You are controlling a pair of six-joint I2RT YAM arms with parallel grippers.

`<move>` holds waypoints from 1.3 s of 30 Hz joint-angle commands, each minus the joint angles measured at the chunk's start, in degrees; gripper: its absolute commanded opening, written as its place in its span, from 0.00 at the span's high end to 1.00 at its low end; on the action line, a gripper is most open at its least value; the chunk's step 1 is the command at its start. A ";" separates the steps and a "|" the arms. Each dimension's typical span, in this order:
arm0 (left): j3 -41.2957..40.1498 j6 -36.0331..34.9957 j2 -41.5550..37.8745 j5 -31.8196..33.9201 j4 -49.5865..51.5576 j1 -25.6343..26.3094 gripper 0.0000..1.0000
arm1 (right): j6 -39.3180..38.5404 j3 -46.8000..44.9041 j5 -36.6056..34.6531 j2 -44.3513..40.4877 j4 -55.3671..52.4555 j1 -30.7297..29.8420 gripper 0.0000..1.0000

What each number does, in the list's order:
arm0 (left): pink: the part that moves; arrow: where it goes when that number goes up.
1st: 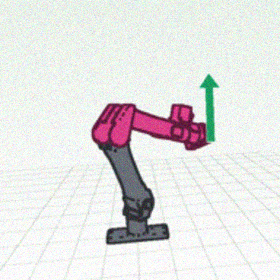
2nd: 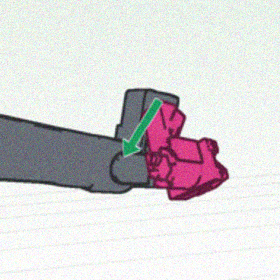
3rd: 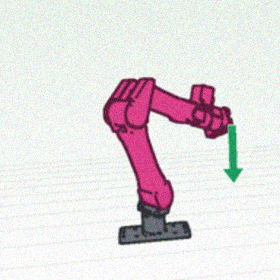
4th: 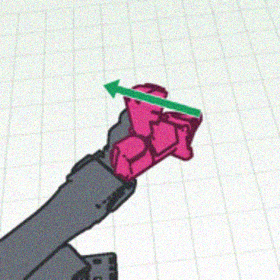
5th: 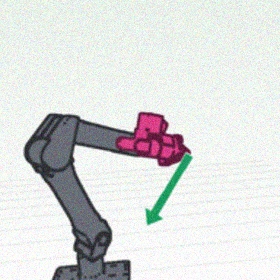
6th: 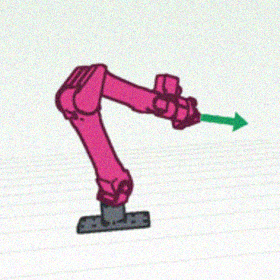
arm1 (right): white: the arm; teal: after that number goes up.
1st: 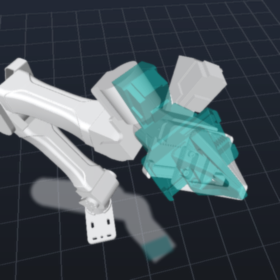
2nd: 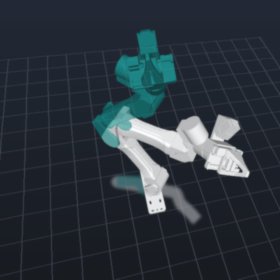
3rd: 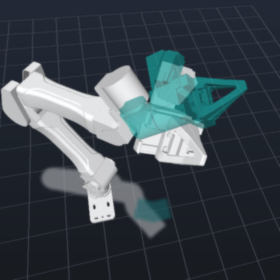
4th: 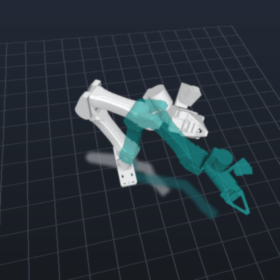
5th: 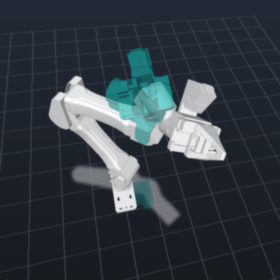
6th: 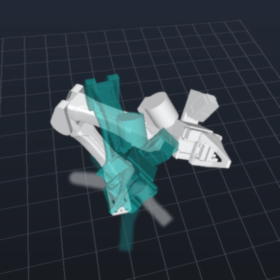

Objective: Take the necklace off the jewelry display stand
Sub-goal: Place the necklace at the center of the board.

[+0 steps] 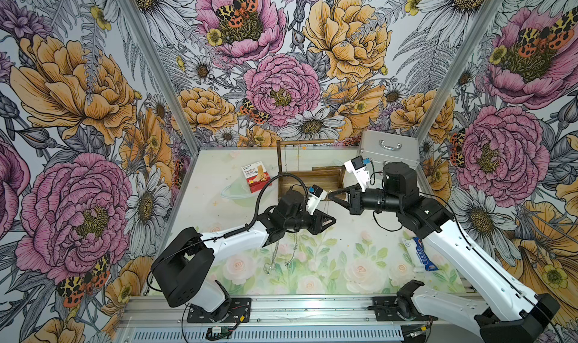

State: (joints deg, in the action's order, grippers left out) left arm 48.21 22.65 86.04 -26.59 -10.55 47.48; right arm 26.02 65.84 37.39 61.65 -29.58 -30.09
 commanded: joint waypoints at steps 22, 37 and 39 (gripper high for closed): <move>-1.46 1.73 1.54 1.63 -2.40 0.08 0.97 | -1.06 -0.39 -2.30 -0.85 -0.12 0.24 1.00; -10.28 8.44 -4.31 4.77 -0.69 4.46 0.98 | -0.27 -5.55 -4.71 -1.60 -0.92 0.80 1.00; -11.34 10.02 -5.06 5.75 -0.25 5.96 0.98 | -0.12 -6.59 -4.72 -1.72 -0.91 0.82 1.00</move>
State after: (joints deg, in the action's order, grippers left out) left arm 38.13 29.91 83.15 -23.51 -11.73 51.96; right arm 25.89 60.29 33.45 61.17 -31.05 -29.54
